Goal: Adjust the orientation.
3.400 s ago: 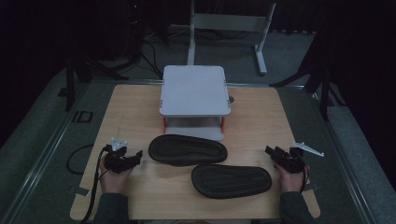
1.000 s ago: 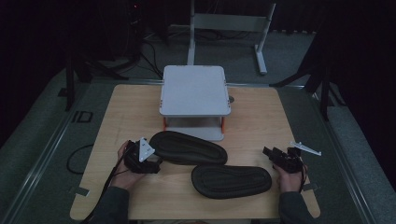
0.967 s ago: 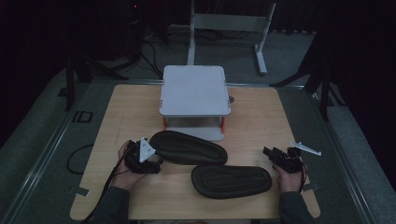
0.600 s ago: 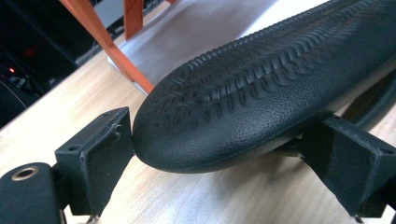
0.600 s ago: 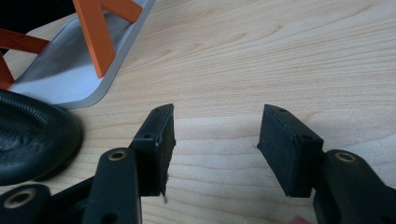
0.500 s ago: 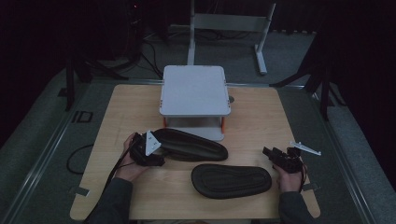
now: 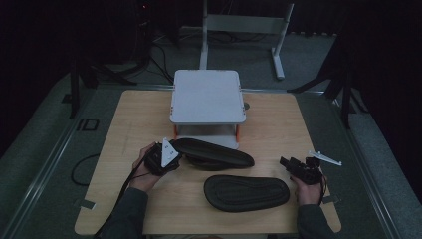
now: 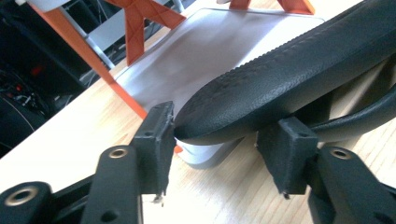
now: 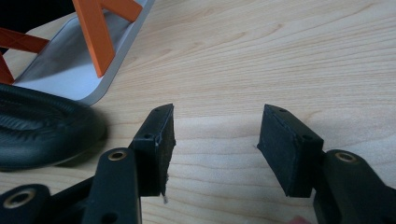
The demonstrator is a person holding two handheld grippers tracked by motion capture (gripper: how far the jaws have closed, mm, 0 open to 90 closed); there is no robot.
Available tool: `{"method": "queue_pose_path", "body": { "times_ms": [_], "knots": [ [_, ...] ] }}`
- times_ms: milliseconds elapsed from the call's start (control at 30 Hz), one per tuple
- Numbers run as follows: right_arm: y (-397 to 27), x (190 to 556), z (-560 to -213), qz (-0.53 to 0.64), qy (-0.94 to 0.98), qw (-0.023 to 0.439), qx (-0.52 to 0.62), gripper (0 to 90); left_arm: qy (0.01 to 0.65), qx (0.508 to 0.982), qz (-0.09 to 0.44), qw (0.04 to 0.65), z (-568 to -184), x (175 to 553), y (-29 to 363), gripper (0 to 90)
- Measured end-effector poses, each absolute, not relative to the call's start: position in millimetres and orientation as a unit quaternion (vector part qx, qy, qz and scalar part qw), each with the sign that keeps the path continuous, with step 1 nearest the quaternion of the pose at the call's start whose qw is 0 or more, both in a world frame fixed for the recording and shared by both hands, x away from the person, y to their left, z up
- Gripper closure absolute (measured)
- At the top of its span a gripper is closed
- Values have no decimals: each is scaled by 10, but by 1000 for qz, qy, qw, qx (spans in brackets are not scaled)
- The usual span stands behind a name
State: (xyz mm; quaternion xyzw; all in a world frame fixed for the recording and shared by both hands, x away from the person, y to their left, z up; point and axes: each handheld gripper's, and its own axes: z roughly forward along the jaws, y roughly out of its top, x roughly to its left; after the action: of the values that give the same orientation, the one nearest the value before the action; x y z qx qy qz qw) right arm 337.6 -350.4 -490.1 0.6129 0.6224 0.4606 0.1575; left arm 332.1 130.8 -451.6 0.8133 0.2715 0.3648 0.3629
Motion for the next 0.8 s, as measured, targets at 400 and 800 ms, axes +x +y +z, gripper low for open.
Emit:
{"method": "queue_pose_path", "body": {
  "times_ms": [400, 800],
  "knots": [
    [-3098, 3410, -4682, 452, 740, 166, 469, 441, 282, 812, 353, 368, -4515, 3391, 1241, 518],
    [-2821, 3403, -4649, 429, 813, 158, 360, 301, 295, 812, 348, 365, -4486, 3471, 1148, 533]
  ]
}}
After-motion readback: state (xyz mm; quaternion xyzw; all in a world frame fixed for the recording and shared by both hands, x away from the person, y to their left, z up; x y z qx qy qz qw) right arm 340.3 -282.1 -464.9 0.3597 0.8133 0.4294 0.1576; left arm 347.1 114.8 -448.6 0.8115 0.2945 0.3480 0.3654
